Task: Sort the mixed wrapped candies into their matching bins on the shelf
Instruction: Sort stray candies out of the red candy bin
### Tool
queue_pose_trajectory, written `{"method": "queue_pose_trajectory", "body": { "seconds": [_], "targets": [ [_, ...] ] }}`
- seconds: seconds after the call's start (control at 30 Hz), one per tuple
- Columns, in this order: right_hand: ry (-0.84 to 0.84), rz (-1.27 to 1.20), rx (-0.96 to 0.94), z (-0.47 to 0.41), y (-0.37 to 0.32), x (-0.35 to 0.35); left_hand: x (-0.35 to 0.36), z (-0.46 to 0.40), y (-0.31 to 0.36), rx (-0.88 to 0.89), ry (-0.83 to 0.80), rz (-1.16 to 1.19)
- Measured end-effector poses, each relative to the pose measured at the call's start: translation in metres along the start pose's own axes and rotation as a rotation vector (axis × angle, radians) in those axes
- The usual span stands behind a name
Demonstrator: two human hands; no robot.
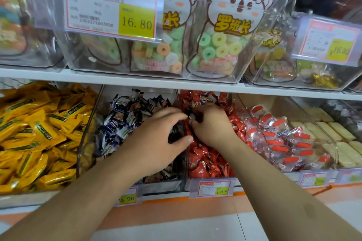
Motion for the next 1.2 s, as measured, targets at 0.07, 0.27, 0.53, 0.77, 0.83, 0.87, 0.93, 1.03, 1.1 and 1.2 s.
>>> {"method": "queue_pose_trajectory", "body": {
  "seconds": [0.07,0.27,0.53,0.77,0.83,0.87,0.93,1.03,1.1,1.2],
  "targets": [
    [0.007,-0.001,0.020,-0.001,0.004,0.003,0.002,-0.002,-0.005,-0.007,-0.002,0.017],
    [0.076,-0.163,-0.011,0.010,0.004,-0.030,-0.002,-0.003,-0.008,-0.013,0.037,0.076],
    [-0.153,-0.748,0.168,0.041,-0.006,-0.059,-0.012,-0.002,0.001,-0.048,0.152,0.234],
    [-0.121,-0.766,0.154,0.042,-0.009,-0.063,-0.035,0.007,-0.004,-0.078,0.315,0.210],
    [-0.042,-0.657,0.192,0.033,0.008,-0.059,-0.040,0.009,-0.015,-0.137,0.294,0.088],
    [-0.019,-0.588,0.197,0.027,0.015,-0.055,-0.039,0.009,-0.020,-0.166,0.252,0.027],
    [0.001,-0.497,0.185,0.015,0.022,-0.044,-0.034,0.009,-0.026,-0.209,0.172,-0.033],
    [0.026,-0.436,0.138,-0.001,0.018,-0.035,-0.028,0.006,-0.023,-0.169,0.144,-0.046],
    [0.004,-0.389,0.105,-0.011,0.011,-0.026,-0.023,0.003,-0.019,-0.141,0.137,0.006],
    [-0.028,-0.262,0.083,-0.020,0.005,-0.010,-0.014,0.000,-0.012,-0.112,0.118,0.024]
  ]
}}
Point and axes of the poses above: each hand's wrist, its own z-axis away from the middle knuckle, its own x-axis out of the palm, y = z × x, the point moved 7 cm from there along -z, towards the middle knuckle, and after that the axes turned 6 degrees about x, right-handed, at the moved point
